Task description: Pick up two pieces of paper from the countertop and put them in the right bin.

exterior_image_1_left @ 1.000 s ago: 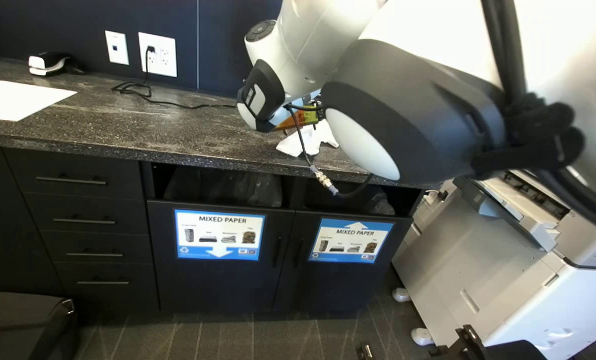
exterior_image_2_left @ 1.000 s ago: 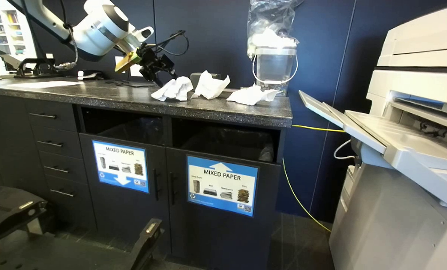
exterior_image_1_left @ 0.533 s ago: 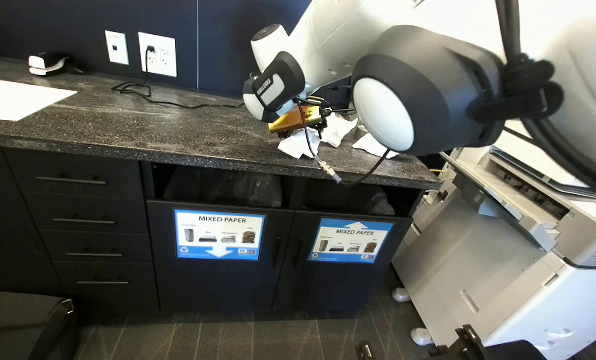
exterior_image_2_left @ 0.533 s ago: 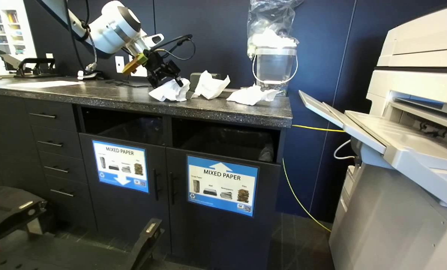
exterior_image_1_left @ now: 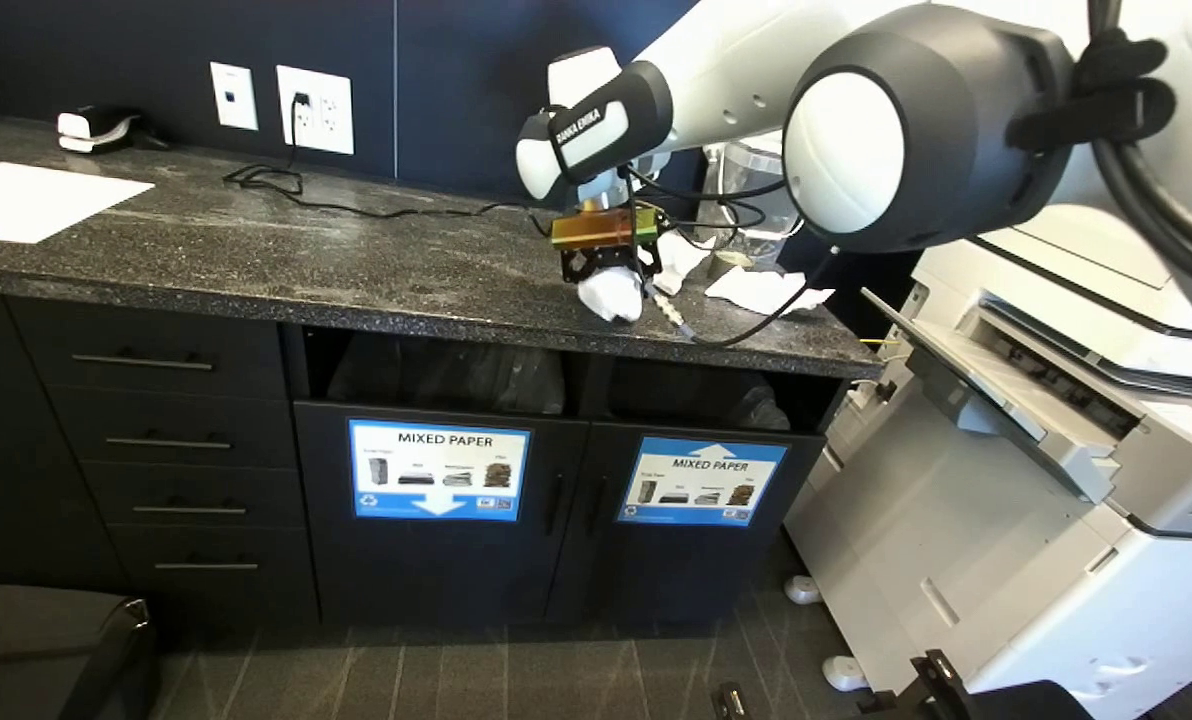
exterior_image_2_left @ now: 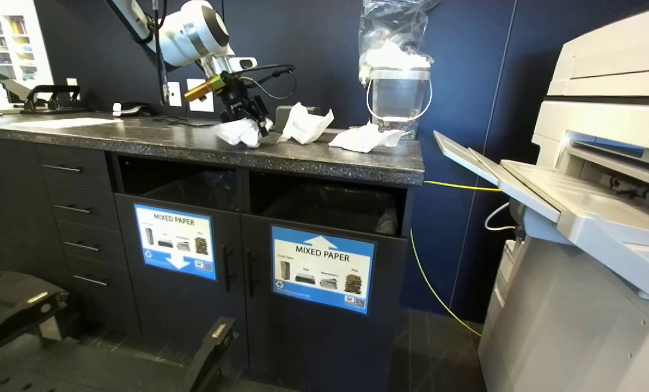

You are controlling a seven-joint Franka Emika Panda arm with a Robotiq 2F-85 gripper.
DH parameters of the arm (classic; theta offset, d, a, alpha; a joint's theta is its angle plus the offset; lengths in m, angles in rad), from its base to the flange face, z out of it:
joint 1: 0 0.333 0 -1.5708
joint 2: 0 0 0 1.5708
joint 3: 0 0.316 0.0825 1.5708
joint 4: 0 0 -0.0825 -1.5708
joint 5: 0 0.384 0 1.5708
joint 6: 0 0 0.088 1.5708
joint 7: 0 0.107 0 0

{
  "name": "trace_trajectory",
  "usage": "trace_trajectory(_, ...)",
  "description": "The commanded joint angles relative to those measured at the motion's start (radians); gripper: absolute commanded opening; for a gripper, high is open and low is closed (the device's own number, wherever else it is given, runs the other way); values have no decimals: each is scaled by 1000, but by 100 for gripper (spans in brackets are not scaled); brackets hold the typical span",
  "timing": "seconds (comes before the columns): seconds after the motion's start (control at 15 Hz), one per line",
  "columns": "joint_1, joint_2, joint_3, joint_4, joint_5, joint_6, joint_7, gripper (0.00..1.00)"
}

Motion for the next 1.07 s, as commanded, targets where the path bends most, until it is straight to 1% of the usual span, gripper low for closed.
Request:
trace_trajectory(0.0,-94,17,111,76,-28,-70,-1,100)
trace_trajectory(0.2,-134,24,159,96,-20,-91,0,100)
trace_trajectory(0.47,-163,25,190,101,-17,-101,0,100)
trace_trajectory(0.53,-169,24,196,101,-16,-100,-1,75)
trace_trajectory(0.6,-173,24,200,100,-15,-97,-1,74)
trace_trajectory(0.67,-177,22,204,101,-14,-96,-3,68)
trace_trajectory(0.73,-180,20,206,97,-15,-94,-5,58)
trace_trajectory(0.87,-188,15,208,95,-15,-95,-10,44)
trace_trajectory(0.93,-191,12,208,90,-16,-93,-11,35)
trace_trajectory(1.0,-194,10,207,85,-17,-91,-11,29)
